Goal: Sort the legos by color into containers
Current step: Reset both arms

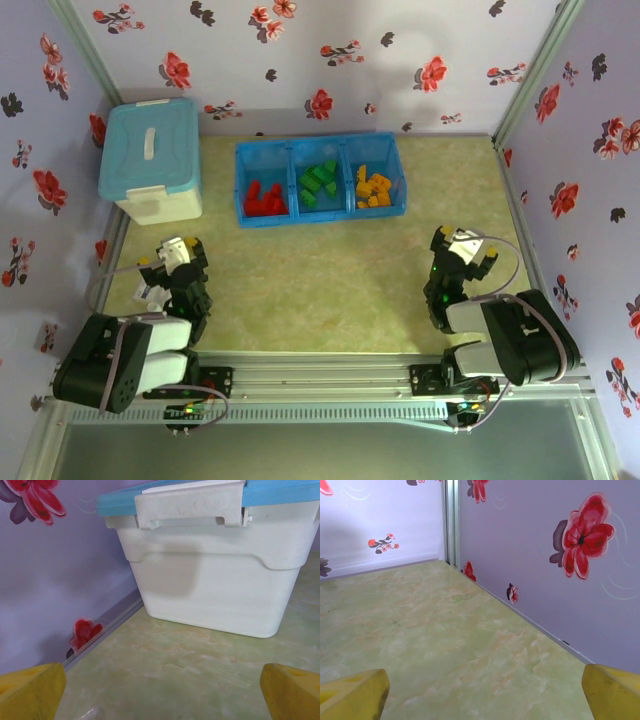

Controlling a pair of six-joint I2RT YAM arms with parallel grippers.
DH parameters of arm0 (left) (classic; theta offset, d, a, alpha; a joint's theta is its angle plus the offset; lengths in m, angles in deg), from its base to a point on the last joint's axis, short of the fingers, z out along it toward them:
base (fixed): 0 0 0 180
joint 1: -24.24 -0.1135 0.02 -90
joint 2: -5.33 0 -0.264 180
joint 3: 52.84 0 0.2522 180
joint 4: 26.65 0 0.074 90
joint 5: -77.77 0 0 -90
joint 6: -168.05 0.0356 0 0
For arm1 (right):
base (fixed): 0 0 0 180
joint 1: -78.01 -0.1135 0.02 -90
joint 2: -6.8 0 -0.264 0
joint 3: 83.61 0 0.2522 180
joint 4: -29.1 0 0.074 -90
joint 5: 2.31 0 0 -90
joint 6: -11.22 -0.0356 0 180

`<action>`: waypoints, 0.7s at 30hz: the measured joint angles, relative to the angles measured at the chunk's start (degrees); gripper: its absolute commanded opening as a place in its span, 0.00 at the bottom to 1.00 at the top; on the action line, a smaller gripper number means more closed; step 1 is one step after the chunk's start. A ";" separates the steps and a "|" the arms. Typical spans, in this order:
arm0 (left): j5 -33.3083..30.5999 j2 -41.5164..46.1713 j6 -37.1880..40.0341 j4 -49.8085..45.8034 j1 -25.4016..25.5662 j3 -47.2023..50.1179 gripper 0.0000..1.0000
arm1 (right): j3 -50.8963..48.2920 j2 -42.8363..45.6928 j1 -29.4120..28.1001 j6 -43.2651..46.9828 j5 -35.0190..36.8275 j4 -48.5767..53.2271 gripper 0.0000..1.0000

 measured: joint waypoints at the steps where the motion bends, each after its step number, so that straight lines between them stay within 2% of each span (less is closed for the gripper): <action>1: 0.09 -0.44 0.00 0.50 0.00 -0.04 1.00 | 0.00 0.04 0.20 -0.22 0.00 -0.02 0.99; 10: 1.73 -2.47 0.22 2.47 -0.17 -1.46 1.00 | -1.22 1.05 4.07 -3.89 -0.68 -0.83 1.00; 14: 2.49 -3.61 0.50 2.71 -0.26 -2.23 1.00 | -2.10 -6.40 8.66 -7.28 -1.49 -6.27 0.99; 21: 3.82 -6.08 0.92 3.80 -0.26 -3.39 1.00 | -2.19 -6.67 9.03 -8.17 -4.31 -8.11 0.99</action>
